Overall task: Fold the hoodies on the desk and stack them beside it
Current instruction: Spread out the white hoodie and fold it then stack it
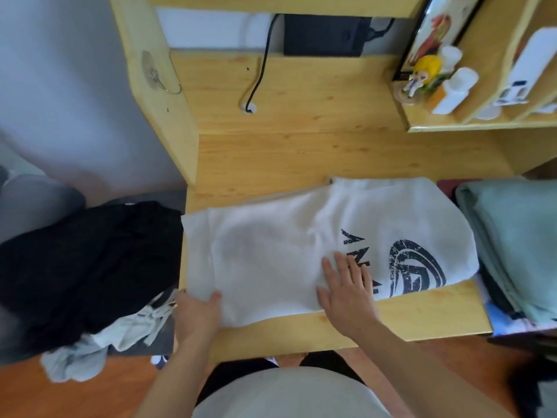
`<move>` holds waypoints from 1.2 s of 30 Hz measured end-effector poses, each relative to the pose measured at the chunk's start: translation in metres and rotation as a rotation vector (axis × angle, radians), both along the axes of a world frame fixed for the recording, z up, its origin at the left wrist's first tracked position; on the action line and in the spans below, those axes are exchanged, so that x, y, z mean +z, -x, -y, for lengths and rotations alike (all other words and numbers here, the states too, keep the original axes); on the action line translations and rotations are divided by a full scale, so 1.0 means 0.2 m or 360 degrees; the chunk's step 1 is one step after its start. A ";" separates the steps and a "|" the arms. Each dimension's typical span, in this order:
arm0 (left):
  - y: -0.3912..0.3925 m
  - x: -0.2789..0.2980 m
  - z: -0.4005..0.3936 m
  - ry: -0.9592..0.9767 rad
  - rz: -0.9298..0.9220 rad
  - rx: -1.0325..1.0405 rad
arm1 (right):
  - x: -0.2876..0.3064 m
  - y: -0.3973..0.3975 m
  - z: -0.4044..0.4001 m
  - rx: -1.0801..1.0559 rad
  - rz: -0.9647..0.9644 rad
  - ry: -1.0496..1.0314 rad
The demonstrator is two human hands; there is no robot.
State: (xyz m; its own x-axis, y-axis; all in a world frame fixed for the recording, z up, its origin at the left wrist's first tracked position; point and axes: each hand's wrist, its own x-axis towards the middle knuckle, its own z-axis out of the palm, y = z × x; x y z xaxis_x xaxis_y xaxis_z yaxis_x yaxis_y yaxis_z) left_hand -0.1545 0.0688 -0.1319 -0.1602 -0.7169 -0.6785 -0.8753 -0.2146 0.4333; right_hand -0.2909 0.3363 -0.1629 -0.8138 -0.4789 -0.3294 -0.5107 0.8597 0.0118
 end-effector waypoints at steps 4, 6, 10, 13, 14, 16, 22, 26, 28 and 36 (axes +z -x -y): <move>0.00 0.11 0.09 -0.0885 -0.0726 0.0872 | 0.08 0.00 0.00 0.0047 0.0105 -0.0068; -0.05 0.23 0.14 -0.1048 -0.1057 0.0993 | 0.13 -0.02 0.04 0.0080 0.0236 -0.0099; -0.06 0.47 0.13 -0.1042 -0.1380 0.0890 | 0.18 -0.11 0.19 0.0037 0.0411 -0.0078; 0.08 0.65 -0.01 -0.0984 -0.1499 0.0585 | 0.25 -0.03 0.19 -0.0051 0.0755 0.0107; 0.15 0.71 -0.08 -0.0944 -0.1550 0.0442 | 0.31 0.04 0.15 -0.0204 0.1039 0.0315; 0.31 0.82 -0.28 -0.0840 -0.1653 0.0099 | 0.49 0.19 0.00 -0.0691 0.1616 0.0962; 0.87 0.82 -1.26 -0.0495 -0.1286 -0.0838 | 0.74 0.73 -0.63 -0.1502 0.1841 0.2304; 0.98 0.52 -1.63 -0.0527 -0.0801 -0.1592 | 0.49 0.86 -0.81 -0.1623 0.2003 0.1812; 0.86 0.43 -1.63 -0.0158 -0.0853 -0.1747 | 0.35 0.85 -0.83 -0.1707 0.1721 0.1614; 0.36 0.13 -1.15 0.0247 -0.0539 -0.0749 | 0.35 0.80 -0.74 -0.1405 0.1016 0.1150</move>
